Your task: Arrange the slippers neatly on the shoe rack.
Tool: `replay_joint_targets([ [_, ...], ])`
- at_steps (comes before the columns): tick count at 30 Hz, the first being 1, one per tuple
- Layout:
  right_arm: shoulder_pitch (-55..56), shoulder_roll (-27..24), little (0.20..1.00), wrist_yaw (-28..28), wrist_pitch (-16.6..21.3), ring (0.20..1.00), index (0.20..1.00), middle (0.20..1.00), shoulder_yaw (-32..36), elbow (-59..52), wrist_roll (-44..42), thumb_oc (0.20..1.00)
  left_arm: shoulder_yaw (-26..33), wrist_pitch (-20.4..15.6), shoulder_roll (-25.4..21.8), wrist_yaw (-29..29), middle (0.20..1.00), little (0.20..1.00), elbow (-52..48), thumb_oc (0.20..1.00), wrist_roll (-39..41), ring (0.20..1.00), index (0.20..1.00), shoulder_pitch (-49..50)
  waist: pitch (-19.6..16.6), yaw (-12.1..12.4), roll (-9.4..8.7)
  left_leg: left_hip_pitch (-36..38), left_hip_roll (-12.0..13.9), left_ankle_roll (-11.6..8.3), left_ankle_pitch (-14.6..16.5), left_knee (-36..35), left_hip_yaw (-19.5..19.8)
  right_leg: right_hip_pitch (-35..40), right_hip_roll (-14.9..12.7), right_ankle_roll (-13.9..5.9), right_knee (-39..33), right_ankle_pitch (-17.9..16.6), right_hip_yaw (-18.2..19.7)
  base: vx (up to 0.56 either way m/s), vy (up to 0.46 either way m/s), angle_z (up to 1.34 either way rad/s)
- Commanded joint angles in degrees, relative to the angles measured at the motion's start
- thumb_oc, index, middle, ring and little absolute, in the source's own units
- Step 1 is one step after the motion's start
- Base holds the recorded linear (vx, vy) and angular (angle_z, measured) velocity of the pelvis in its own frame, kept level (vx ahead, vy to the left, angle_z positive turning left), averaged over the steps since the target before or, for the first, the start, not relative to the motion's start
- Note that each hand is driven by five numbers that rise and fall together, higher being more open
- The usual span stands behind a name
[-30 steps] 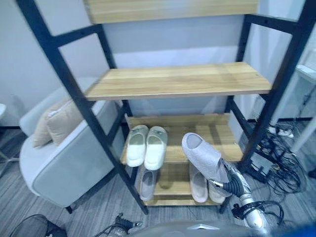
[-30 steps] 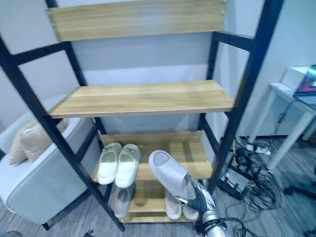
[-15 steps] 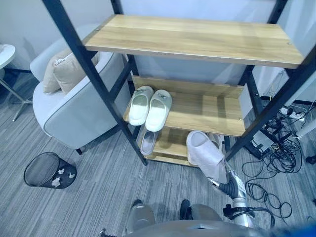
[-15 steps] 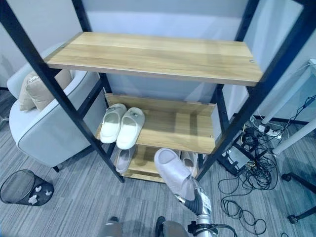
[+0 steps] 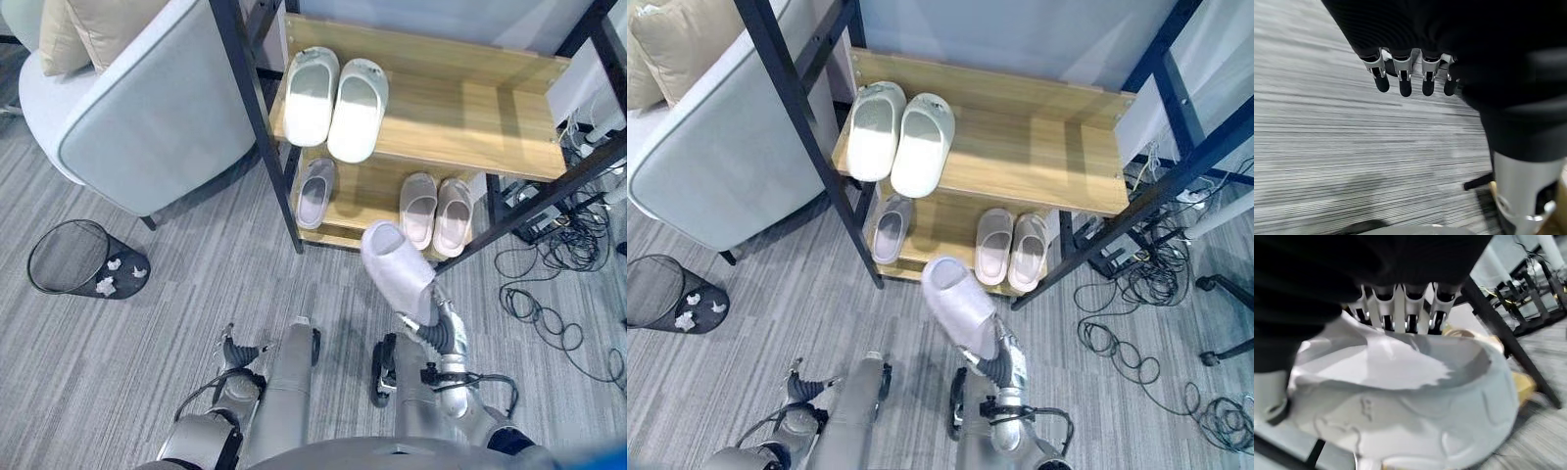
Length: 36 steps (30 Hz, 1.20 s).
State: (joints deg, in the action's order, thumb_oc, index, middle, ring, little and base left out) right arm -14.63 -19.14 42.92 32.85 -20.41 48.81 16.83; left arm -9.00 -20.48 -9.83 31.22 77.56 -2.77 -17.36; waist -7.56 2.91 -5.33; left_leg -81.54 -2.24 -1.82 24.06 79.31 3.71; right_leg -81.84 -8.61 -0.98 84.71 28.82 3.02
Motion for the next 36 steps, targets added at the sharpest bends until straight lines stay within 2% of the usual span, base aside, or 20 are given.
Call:
replay_joint_targets([
  [1, -12.9, -5.2, 0.2, -9.2, -3.5, 0.2, 0.2, 0.2, 3.9, -6.5, -12.6, 0.2, 0.3, 0.6, -0.6, -1.9, 1.0, 1.0, -1.3, 1.0, 1.8, 1.0, 1.0, -1.7, 5.5, 1.3, 0.19, 0.4, 0.9, 0.99, 5.4, 6.5, 2.0, 1.7, -2.5, -0.12, -4.1, -1.6, 4.7, -0.01, -0.064, 0.32],
  [3, -21.4, -7.5, 0.2, -10.5, -7.4, 0.2, 0.2, 0.2, 2.6, -5.9, -12.7, 0.2, 0.8, 1.7, -1.6, -2.9, 1.0, 1.0, -5.8, 1.0, 2.4, 1.0, 1.0, -3.1, 7.4, 1.5, 0.5, -3.5, 0.9, 0.94, 6.3, 10.8, 1.7, -2.1, -2.3, -0.19, 0.1, -0.7, 5.5, -0.01, -0.062, 0.16],
  [4, -34.8, -6.0, 0.2, -17.1, -17.9, 0.2, 0.2, 0.2, 3.0, -7.2, -20.0, 0.2, 3.4, 3.3, -2.6, -3.3, 1.0, 1.0, -11.8, 1.0, 5.3, 1.0, 1.0, -4.1, 11.4, 1.3, 0.8, -8.3, 1.2, 0.79, 8.0, 17.5, 1.6, -6.8, -1.9, -0.33, 6.5, 0.3, 7.3, 0.02, -0.074, 0.05],
  [6, -44.0, -4.1, 0.2, -20.3, -27.5, 0.2, 0.2, 0.2, 3.1, -7.0, -22.4, 0.2, 7.4, 5.4, -1.8, -3.4, 1.0, 1.0, -21.3, 1.0, 9.7, 1.0, 1.0, -2.1, 18.2, 1.6, 0.47, -8.4, 1.8, 0.32, 10.7, 24.4, 1.6, -7.6, -1.4, -0.54, 14.5, 2.1, 10.0, 0.05, -0.061, -0.09],
  [7, -45.6, -3.5, 0.2, -20.9, -29.3, 0.2, 0.2, 0.2, 3.0, -7.3, -22.6, 0.2, 8.1, 5.8, -1.4, -3.4, 1.0, 1.0, -23.3, 1.0, 10.4, 1.0, 1.0, -1.5, 19.6, 1.7, 0.59, -8.4, 2.0, 0.22, 11.4, 25.9, 1.7, -7.8, -1.1, -0.69, 16.4, 2.4, 10.5, 0.07, -0.027, -0.01],
  [9, -47.6, -2.5, 0.2, -21.1, -31.3, 0.2, 0.2, 0.2, 3.9, -7.8, -22.5, 0.2, 9.4, 6.0, -0.9, -2.8, 1.0, 1.0, -25.0, 1.0, 11.2, 1.0, 1.0, -0.6, 22.4, 1.9, 0.64, -8.4, 2.1, -0.05, 12.7, 29.6, 2.3, -7.9, -0.8, -0.81, 20.6, 3.3, 11.5, 0.08, -0.008, 0.06],
  [11, -51.3, -1.1, 0.2, -21.6, -32.9, 0.2, 0.2, 0.2, 5.1, -4.9, -23.7, 0.2, 8.5, 6.0, -0.5, -2.0, 1.0, 1.0, -27.9, 1.0, 10.3, 1.0, 1.0, 1.0, 26.7, 2.6, 1.45, -8.4, 1.9, -0.14, 15.2, 36.8, 3.2, -8.1, -0.1, -1.18, 28.5, 4.8, 13.2, 0.18, 0.016, 0.09],
  [13, -52.5, -1.0, 0.2, -21.9, -33.2, 0.2, 0.2, 0.2, 5.3, -3.4, -24.3, 0.2, 8.1, 6.1, -0.4, -1.9, 1.0, 1.0, -29.1, 1.0, 10.2, 1.0, 1.0, 1.6, 27.8, 2.9, 1.55, -8.4, 1.8, -0.1, 16.1, 39.2, 3.3, -8.1, 0.2, -1.33, 30.7, 5.2, 13.8, 0.13, 0.016, 0.11],
  [14, -56.9, -1.0, 0.2, -22.7, -34.6, 0.2, 0.2, 0.2, 4.9, 2.6, -25.2, 0.2, 7.5, 6.4, 0.2, -2.2, 1.0, 1.0, -30.4, 1.0, 10.4, 1.0, 1.0, 2.4, 30.3, 3.6, 2.0, -8.4, 1.2, -0.16, 17.8, 44.0, 3.5, -8.1, 0.8, -1.81, 35.4, 5.8, 15.5, 0.11, 0.03, -0.12],
  [17, -63.1, -1.0, 0.2, -22.2, -33.6, 0.2, 0.2, 0.2, 5.2, 11.4, -27.3, 0.2, 6.3, 5.6, -0.2, -2.2, 1.0, 1.0, -31.6, 1.0, 9.6, 1.0, 1.0, 3.7, 32.5, 4.2, 2.84, -8.4, 0.7, -0.36, 19.9, 49.3, 3.6, -7.8, 1.9, -2.37, 39.9, 6.1, 17.5, 0.1, 0.04, -0.08],
  [19, -67.2, -1.3, 0.2, -22.8, -33.0, 0.2, 0.2, 0.2, 5.5, 15.8, -29.8, 0.2, 6.4, 5.6, -0.5, -2.8, 1.0, 1.0, -33.2, 1.0, 9.8, 1.0, 1.0, 5.4, 33.1, 4.2, 3.34, -8.4, 0.6, -0.39, 20.9, 51.6, 3.2, -7.6, 1.9, -2.68, 41.7, 6.5, 18.4, 0.08, 0.065, -0.03],
  [22, -72.0, -0.7, 0.2, -25.0, -34.8, 0.2, 0.2, 0.2, 5.0, 20.8, -30.8, 0.2, 6.8, 6.0, -0.6, -4.0, 1.0, 1.0, -31.6, 1.0, 9.8, 1.0, 1.0, 7.0, 32.8, 4.4, 3.79, -8.4, 0.2, -0.45, 21.5, 52.9, 2.8, -7.1, 1.7, -2.58, 42.8, 6.4, 19.1, 0.07, 0.063, 0.06],
  [27, -76.9, 2.3, 0.2, -27.9, -41.6, 0.2, 0.2, 0.2, 4.5, 28.6, -28.4, 0.2, 6.7, 6.7, 0.0, -6.3, 1.0, 1.0, -28.2, 1.0, 9.4, 1.0, 1.0, 8.4, 31.6, 4.7, 3.41, -8.4, 0.0, -0.22, 22.0, 54.2, 2.8, -6.5, 1.1, -2.4, 43.4, 6.2, 19.0, 0.05, 0.055, -0.02],
  [29, -79.9, 4.6, 0.2, -26.6, -44.8, 0.2, 0.2, 0.2, 5.8, 32.3, -28.5, 0.2, 6.4, 6.8, 0.3, -7.3, 1.0, 1.0, -26.1, 1.0, 9.4, 1.0, 1.0, 7.2, 32.0, 4.7, 3.3, -8.4, 0.0, -0.13, 22.1, 54.6, 3.0, -6.3, 1.1, -2.17, 43.8, 6.0, 19.2, 0.0, 0.0, 0.0],
  [30, -82.5, 7.2, 0.2, -23.5, -47.1, 0.2, 0.2, 0.2, 6.6, 34.9, -28.3, 0.2, 6.0, 6.4, 0.7, -7.0, 1.0, 1.0, -24.6, 1.0, 9.1, 1.0, 1.0, 6.4, 32.2, 4.4, 3.21, -8.4, 0.2, -0.09, 22.2, 55.2, 3.1, -6.3, 1.2, -1.67, 44.3, 6.0, 19.4, 0.0, 0.0, 0.0],
  [34, -84.5, 8.0, 0.2, -21.1, -48.3, 0.2, 0.2, 0.2, 6.5, 38.8, -26.4, 0.2, 5.7, 5.8, 1.2, -6.7, 1.0, 1.0, -22.8, 1.0, 9.0, 1.0, 1.0, 5.3, 32.4, 4.1, 3.33, -8.4, 0.3, 0.06, 22.4, 56.1, 3.1, -6.3, 1.6, -1.35, 45.0, 5.8, 19.6, 0.0, 0.0, 0.0],
  [36, -86.2, 8.4, 0.2, -21.2, -50.6, 0.2, 0.2, 0.2, 5.2, 41.9, -22.7, 0.2, 5.6, 4.9, 1.6, -6.6, 1.0, 1.0, -22.0, 1.0, 9.4, 1.0, 1.0, 4.8, 32.4, 4.0, 3.46, -8.4, 0.2, 0.07, 22.6, 56.8, 3.1, -6.3, 1.8, -1.47, 45.3, 5.7, 19.8, 0.0, 0.0, 0.0],
])
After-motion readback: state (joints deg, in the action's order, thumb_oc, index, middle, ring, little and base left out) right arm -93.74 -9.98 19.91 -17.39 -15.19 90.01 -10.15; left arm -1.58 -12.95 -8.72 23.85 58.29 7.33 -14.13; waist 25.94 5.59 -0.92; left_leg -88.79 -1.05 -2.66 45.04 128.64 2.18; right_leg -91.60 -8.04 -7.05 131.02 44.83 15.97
